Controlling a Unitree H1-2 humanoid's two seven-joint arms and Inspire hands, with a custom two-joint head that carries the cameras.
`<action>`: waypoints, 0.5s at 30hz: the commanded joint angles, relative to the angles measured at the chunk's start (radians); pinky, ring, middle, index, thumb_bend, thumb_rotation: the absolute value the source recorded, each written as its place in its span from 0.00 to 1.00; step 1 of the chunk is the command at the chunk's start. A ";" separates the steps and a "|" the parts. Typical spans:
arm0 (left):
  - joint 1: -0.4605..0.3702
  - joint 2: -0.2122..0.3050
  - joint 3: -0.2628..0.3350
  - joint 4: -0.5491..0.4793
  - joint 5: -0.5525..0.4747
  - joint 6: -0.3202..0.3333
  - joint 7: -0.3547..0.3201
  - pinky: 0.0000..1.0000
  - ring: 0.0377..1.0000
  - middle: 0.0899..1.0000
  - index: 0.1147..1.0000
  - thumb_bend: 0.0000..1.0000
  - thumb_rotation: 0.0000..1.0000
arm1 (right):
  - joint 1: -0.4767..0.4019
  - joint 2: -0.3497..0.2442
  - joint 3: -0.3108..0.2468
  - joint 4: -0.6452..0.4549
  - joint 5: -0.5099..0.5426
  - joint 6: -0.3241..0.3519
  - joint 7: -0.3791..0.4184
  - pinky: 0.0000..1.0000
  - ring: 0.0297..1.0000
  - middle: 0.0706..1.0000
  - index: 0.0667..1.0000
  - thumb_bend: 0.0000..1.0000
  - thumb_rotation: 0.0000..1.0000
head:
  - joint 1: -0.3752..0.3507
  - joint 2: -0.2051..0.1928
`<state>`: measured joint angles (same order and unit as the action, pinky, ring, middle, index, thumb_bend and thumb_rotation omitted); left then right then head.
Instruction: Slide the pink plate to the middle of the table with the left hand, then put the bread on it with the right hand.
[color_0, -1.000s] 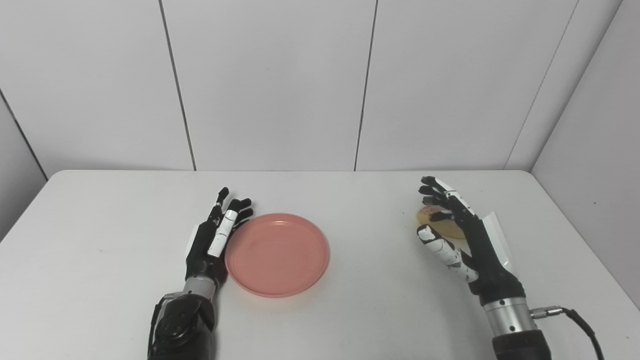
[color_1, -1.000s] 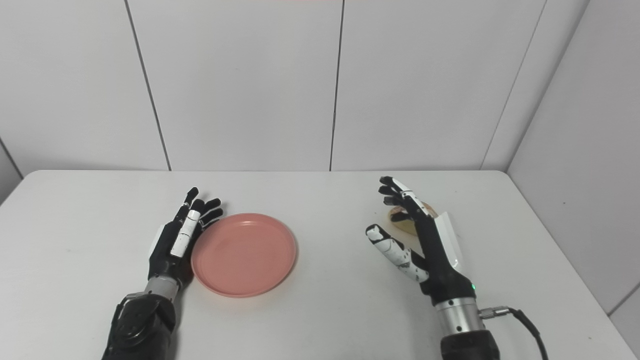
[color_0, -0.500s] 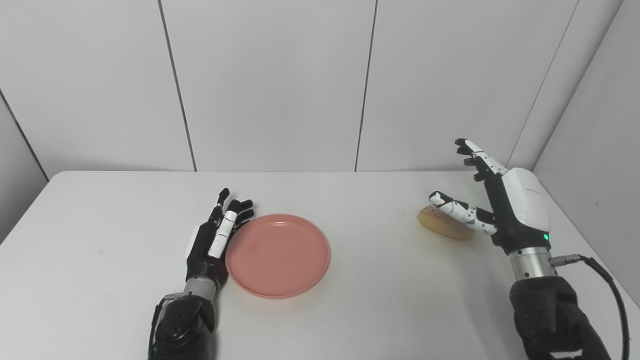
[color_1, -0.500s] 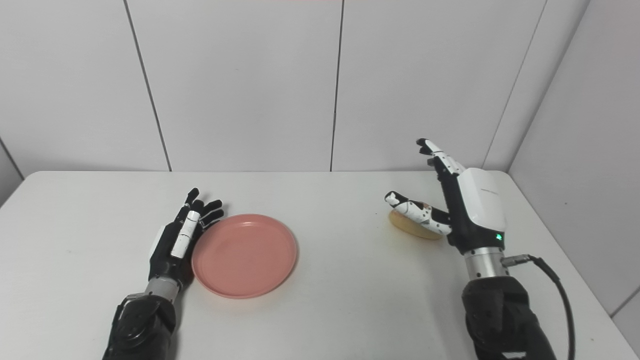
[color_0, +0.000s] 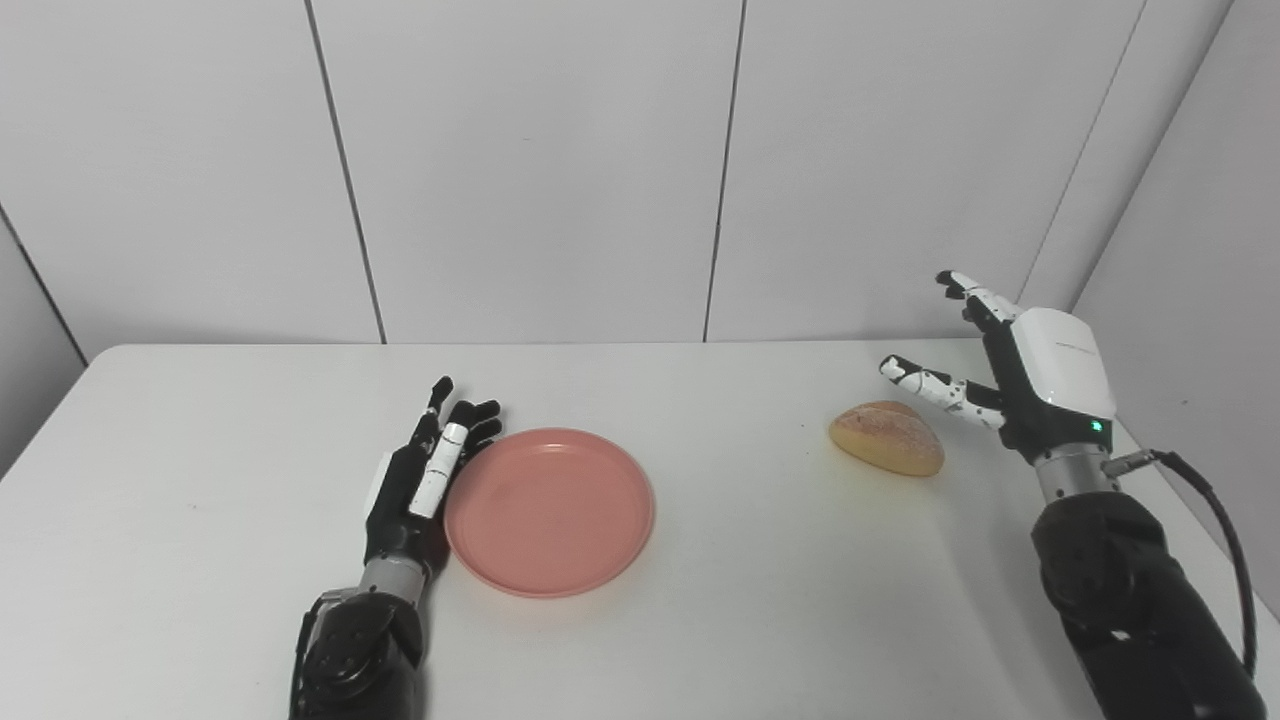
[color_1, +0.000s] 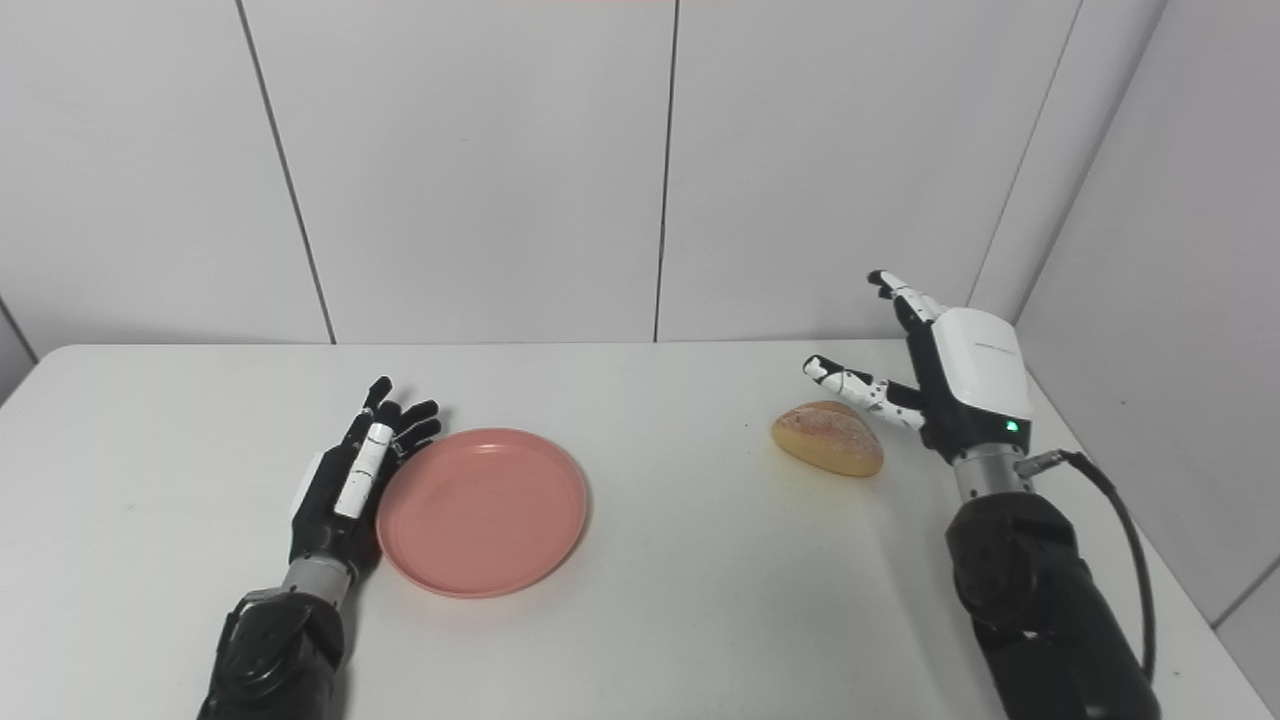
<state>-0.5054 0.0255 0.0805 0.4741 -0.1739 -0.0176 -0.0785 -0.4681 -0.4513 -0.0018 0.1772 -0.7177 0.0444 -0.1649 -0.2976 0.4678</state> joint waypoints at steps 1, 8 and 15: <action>0.026 -0.002 -0.004 0.043 0.007 0.038 0.003 0.84 0.81 0.77 0.96 0.81 0.71 | -0.061 -0.036 0.003 0.024 0.001 -0.013 -0.019 0.61 0.74 0.79 0.82 0.94 1.00 | 0.001 0.000; 0.025 0.001 -0.001 0.057 0.002 0.031 -0.005 0.83 0.80 0.76 0.96 0.80 0.71 | -0.115 -0.042 0.043 0.161 0.002 -0.019 -0.037 0.59 0.72 0.77 0.80 0.91 0.99 | -0.006 -0.003; 0.022 0.011 0.004 0.074 -0.004 0.020 -0.022 0.85 0.81 0.76 0.96 0.80 0.70 | -0.154 -0.028 0.071 0.300 0.025 -0.022 -0.056 0.60 0.74 0.78 0.80 0.91 0.98 | -0.030 -0.020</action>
<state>-0.5109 0.0324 0.0827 0.4974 -0.1750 -0.0371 -0.0997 -0.5729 -0.4572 0.0741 0.4782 -0.7021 0.0445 -0.1847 -0.3282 0.4480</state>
